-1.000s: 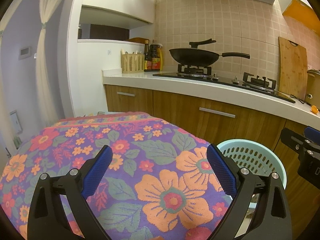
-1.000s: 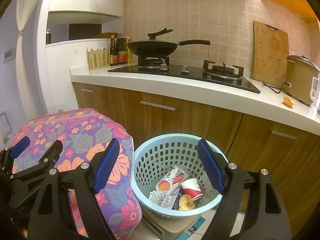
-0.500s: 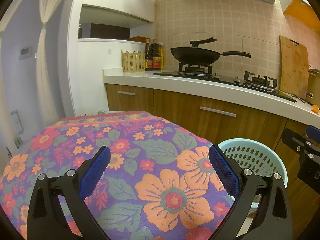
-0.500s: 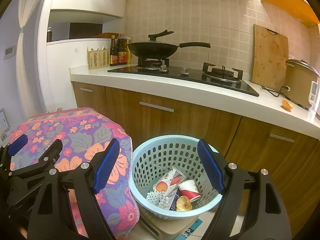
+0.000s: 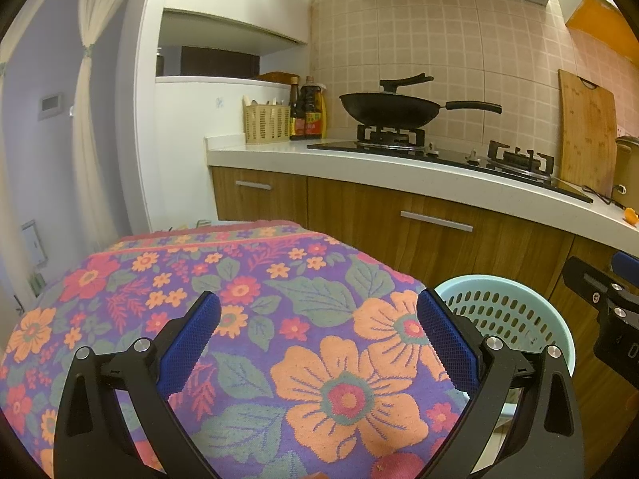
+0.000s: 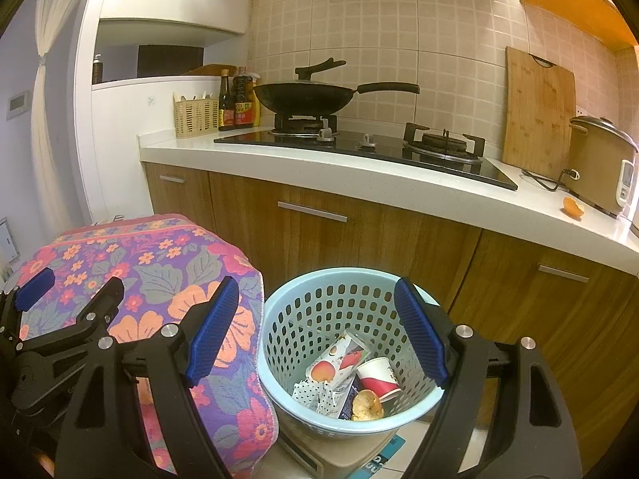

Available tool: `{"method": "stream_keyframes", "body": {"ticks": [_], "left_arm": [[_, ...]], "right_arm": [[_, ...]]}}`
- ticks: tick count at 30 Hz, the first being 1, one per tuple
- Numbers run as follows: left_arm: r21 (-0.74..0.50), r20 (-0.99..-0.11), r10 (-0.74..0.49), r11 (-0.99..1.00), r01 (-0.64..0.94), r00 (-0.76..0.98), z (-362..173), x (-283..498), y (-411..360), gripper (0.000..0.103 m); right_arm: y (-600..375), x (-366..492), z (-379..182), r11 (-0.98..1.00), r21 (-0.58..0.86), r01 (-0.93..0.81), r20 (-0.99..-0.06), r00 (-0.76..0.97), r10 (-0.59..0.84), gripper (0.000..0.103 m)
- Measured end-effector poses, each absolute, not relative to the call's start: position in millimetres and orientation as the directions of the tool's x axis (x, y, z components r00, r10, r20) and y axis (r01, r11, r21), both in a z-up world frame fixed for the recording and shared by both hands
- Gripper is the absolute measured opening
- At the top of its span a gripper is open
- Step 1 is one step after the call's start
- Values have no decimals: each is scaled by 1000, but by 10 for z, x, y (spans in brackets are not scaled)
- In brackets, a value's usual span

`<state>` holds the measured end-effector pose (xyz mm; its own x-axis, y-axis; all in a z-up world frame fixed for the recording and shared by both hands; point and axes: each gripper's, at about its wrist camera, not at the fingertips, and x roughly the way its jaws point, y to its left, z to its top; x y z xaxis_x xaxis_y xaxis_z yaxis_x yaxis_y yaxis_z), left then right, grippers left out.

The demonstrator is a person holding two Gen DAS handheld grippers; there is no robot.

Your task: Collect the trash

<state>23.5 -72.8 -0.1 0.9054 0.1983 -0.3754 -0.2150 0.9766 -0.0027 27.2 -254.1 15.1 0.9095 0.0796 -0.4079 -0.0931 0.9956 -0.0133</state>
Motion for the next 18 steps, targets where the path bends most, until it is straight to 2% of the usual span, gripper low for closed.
{"method": "stream_keyframes", "body": {"ticks": [18], "left_arm": [[2,-374,199,977,-214,906,-21,250,-723,95]], "right_arm": [[-2539,268,137,996,-8,-94,-410,908,82,76]]}}
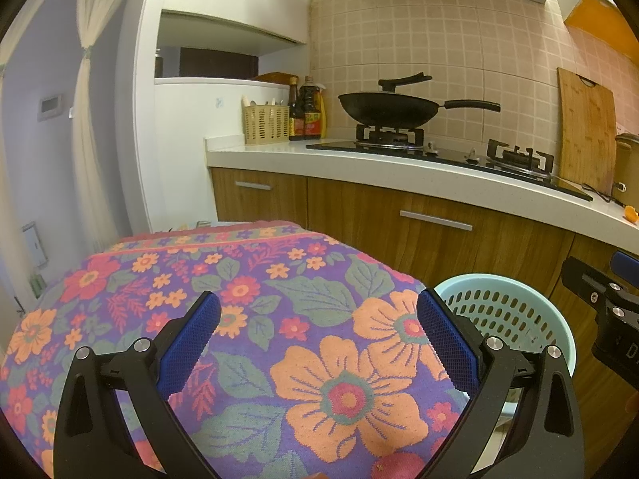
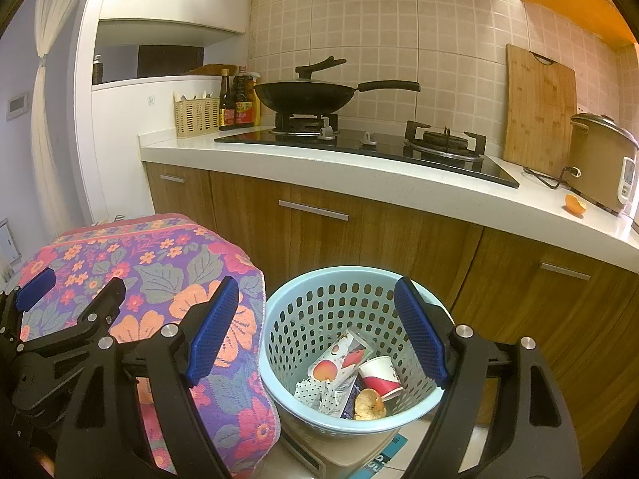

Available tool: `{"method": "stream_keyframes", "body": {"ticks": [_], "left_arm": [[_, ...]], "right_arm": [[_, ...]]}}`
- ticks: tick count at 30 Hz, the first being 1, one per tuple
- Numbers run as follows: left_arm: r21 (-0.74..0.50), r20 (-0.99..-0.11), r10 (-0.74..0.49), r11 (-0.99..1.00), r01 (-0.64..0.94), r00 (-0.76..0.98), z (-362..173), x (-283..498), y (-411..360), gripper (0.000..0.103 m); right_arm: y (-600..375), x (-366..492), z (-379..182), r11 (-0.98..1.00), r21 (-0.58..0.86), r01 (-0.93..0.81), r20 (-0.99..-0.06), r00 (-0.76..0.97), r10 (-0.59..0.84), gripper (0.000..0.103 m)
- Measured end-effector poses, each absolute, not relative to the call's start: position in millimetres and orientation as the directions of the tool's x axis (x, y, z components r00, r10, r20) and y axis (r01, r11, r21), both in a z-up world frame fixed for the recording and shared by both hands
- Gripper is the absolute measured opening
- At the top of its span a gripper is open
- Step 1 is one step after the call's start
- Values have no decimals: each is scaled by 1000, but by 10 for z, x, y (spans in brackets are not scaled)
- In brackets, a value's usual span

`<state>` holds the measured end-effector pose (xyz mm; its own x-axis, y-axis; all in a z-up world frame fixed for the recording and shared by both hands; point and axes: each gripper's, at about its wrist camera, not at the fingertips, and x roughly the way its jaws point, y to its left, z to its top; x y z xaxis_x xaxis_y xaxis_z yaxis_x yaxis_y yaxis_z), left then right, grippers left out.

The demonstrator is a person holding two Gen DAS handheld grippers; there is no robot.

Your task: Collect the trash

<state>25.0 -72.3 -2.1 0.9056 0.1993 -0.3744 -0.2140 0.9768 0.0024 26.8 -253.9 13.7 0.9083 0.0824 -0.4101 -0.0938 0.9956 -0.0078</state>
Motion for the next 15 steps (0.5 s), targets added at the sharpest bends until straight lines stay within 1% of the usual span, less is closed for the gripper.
{"method": "stream_keyframes", "body": {"ticks": [15], "left_arm": [[3,-378,197,977,-211,905,-34,258,-722,95]], "right_arm": [[-2493,272,125,995,-8,-97,-407,909,85,76]]}}
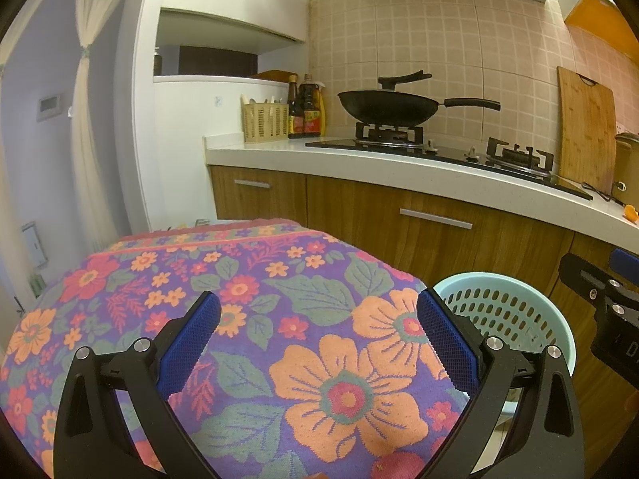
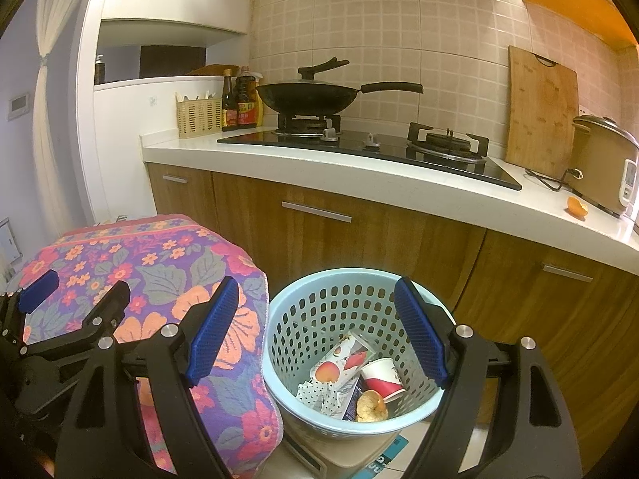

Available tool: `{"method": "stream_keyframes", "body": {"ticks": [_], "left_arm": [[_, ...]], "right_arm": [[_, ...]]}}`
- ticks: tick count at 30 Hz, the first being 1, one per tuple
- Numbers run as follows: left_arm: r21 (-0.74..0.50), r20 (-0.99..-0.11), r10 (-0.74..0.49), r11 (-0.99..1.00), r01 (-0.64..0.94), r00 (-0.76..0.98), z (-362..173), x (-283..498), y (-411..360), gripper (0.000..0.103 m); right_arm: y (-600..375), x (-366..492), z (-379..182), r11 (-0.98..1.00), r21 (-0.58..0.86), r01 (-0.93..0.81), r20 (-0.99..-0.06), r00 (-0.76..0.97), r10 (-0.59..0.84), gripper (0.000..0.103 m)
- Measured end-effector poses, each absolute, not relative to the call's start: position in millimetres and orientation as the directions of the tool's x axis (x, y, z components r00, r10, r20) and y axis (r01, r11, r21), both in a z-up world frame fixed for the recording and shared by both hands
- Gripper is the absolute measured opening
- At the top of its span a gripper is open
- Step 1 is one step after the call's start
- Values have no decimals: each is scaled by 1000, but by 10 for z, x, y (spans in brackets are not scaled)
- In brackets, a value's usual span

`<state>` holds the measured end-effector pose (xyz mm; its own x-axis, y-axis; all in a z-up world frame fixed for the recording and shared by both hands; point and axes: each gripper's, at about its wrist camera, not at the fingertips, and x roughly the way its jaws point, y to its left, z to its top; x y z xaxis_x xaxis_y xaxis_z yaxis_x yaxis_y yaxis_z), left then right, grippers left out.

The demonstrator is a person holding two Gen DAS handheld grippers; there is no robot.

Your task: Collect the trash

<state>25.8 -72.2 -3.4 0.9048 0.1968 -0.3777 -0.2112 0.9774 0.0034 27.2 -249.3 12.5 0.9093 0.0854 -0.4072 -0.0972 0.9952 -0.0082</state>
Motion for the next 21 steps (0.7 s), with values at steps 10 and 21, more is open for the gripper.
{"method": "stream_keyframes", "body": {"ticks": [10,21], "left_arm": [[5,-379,195,978,-209,904,-45,255,-721,95],[6,-379,196,978,-209,904,-42,258,-723,95]], "right_arm": [[-2468,278,136,995,-7,-99,-409,908,87,76],[-2467,285,128,995,-5,-98,-411,908,87,76]]}}
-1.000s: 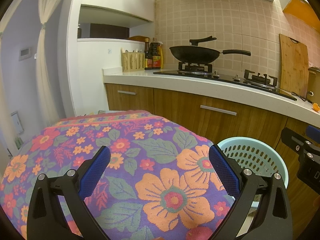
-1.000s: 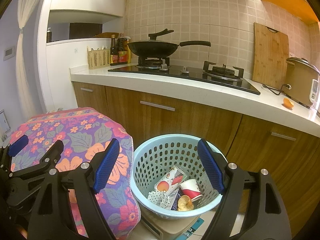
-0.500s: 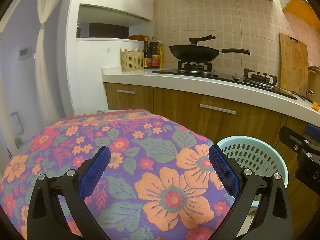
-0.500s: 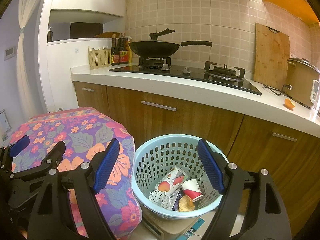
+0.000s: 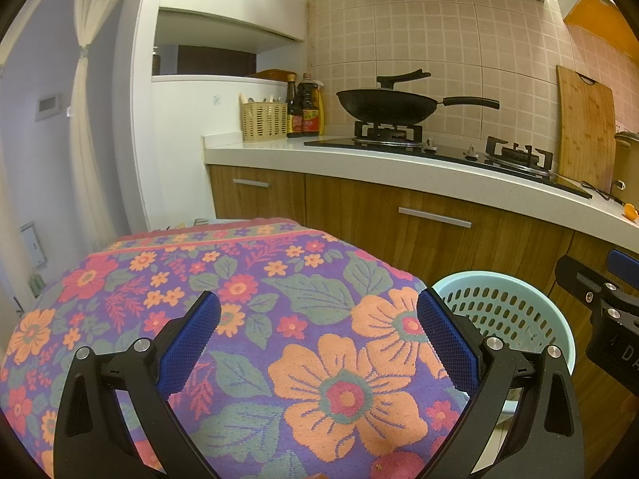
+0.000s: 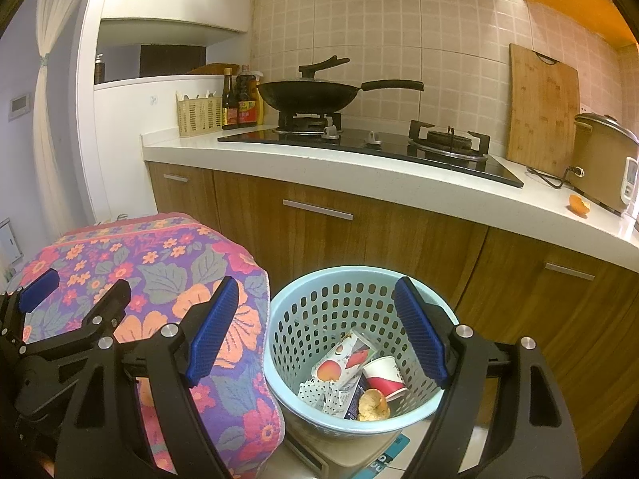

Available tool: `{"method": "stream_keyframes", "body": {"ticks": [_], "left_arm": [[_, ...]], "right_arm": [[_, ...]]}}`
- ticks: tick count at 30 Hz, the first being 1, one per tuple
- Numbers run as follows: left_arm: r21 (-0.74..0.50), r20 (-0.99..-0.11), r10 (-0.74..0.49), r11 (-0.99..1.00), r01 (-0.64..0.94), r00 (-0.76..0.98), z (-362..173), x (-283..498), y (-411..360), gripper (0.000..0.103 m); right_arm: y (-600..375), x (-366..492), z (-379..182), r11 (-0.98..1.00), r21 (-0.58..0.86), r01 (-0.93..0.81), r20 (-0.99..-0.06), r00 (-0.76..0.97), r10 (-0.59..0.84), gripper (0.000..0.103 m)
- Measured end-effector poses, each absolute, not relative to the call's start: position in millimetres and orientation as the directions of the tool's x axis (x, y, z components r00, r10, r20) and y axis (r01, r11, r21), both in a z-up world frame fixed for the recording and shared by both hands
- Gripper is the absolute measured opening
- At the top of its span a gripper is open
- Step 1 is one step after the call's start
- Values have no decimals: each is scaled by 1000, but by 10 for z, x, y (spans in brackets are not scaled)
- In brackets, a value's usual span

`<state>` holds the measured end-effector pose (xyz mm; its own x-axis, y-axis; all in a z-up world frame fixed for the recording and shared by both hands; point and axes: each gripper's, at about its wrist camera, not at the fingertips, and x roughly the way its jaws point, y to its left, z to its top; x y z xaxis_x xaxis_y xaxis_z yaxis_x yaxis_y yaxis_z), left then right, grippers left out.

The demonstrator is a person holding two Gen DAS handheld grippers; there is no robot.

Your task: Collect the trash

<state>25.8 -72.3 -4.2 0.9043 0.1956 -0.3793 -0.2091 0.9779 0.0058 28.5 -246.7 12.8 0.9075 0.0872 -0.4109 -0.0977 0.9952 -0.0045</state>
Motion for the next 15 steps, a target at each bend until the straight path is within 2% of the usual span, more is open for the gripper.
{"method": "stream_keyframes", "body": {"ticks": [15], "left_arm": [[7,-381,194,978,-207,904,-46,263,-716,95]], "right_arm": [[-2473,273,122,995,0,-99,-409,908,91,76]]}}
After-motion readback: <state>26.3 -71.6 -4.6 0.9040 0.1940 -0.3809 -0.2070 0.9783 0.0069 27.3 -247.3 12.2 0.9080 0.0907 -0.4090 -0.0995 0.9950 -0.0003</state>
